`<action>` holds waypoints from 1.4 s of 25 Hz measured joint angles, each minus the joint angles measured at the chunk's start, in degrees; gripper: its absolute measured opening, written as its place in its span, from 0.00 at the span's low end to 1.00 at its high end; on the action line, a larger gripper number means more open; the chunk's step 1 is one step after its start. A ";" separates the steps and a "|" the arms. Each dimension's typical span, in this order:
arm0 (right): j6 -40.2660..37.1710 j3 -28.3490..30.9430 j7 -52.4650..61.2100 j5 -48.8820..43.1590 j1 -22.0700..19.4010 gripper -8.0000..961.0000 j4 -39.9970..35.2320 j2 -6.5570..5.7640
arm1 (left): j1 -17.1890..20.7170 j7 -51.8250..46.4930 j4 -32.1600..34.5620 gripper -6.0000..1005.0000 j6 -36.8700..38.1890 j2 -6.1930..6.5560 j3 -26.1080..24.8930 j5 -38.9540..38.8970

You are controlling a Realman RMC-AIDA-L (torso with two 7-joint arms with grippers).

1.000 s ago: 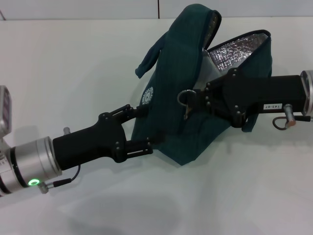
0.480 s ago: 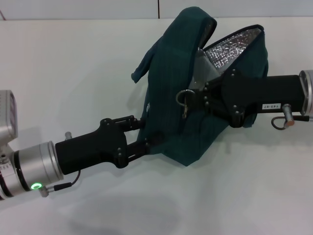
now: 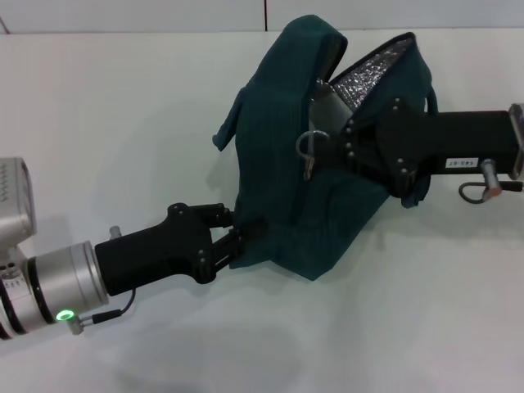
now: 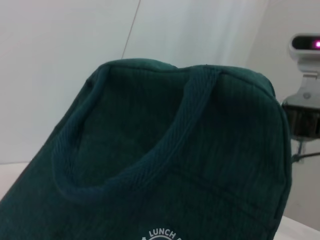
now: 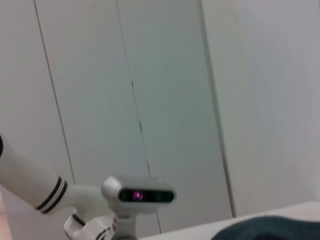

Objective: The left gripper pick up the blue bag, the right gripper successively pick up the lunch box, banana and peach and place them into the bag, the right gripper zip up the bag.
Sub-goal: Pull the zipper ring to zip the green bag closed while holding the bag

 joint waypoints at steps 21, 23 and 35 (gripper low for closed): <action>-3.35 6.79 1.54 0.20 0.01 0.03 -0.10 0.03 | 0.76 2.65 -1.68 0.08 -0.04 0.00 1.67 0.10; -3.35 7.20 1.72 0.33 0.02 0.03 -0.10 0.03 | 0.90 2.82 -1.67 0.07 -0.04 0.01 1.68 0.11; -2.03 10.29 3.68 1.25 0.21 0.03 1.65 0.83 | 1.17 4.73 -3.02 0.08 -0.02 -0.06 2.36 0.06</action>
